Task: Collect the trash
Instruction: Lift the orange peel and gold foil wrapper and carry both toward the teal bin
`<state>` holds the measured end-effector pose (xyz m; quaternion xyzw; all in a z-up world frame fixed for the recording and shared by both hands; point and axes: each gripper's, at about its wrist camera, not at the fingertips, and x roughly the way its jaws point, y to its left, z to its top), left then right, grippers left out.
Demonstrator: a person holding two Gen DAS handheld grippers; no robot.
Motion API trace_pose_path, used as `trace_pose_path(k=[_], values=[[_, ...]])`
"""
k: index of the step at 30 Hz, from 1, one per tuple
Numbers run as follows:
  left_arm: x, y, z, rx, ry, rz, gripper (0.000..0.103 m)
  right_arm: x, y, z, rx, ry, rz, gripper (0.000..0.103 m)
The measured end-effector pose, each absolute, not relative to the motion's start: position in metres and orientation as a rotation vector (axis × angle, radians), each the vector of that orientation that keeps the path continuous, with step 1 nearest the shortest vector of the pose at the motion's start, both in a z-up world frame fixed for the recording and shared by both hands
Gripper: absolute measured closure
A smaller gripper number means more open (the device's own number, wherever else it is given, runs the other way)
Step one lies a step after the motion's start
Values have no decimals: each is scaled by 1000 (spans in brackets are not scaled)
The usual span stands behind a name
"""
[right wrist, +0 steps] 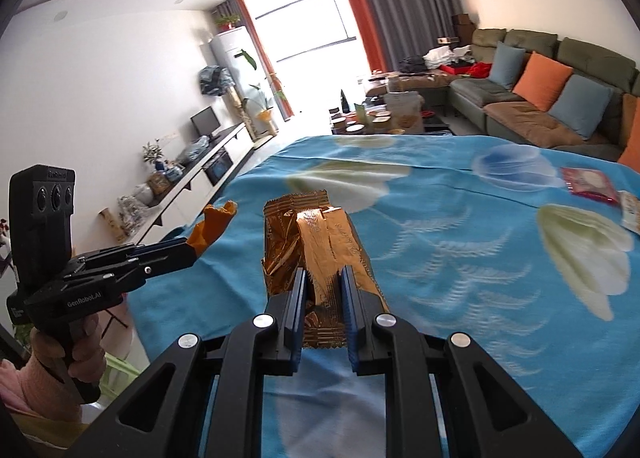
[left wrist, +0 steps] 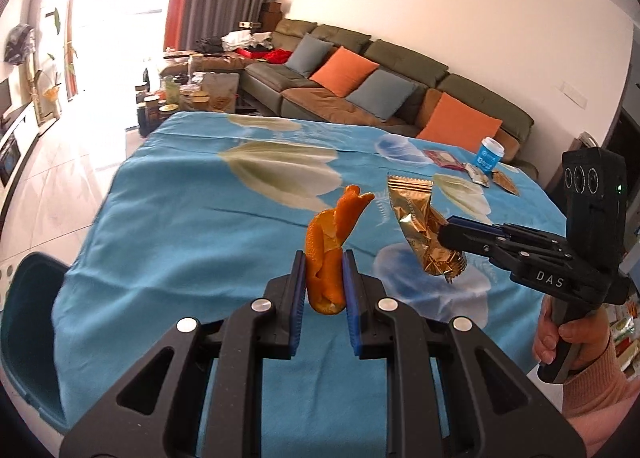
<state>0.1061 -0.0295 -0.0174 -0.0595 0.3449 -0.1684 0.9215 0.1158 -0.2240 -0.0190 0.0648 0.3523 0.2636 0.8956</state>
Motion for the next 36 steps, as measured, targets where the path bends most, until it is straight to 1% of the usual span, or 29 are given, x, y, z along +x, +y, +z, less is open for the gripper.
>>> trace_pose_path(k=[8, 36], values=[[84, 0, -16, -134, 694, -297, 85, 114, -200, -22, 148, 739, 594, 87], [47, 47, -14, -164, 665, -160, 85, 117, -153, -23, 155, 757, 725, 87]])
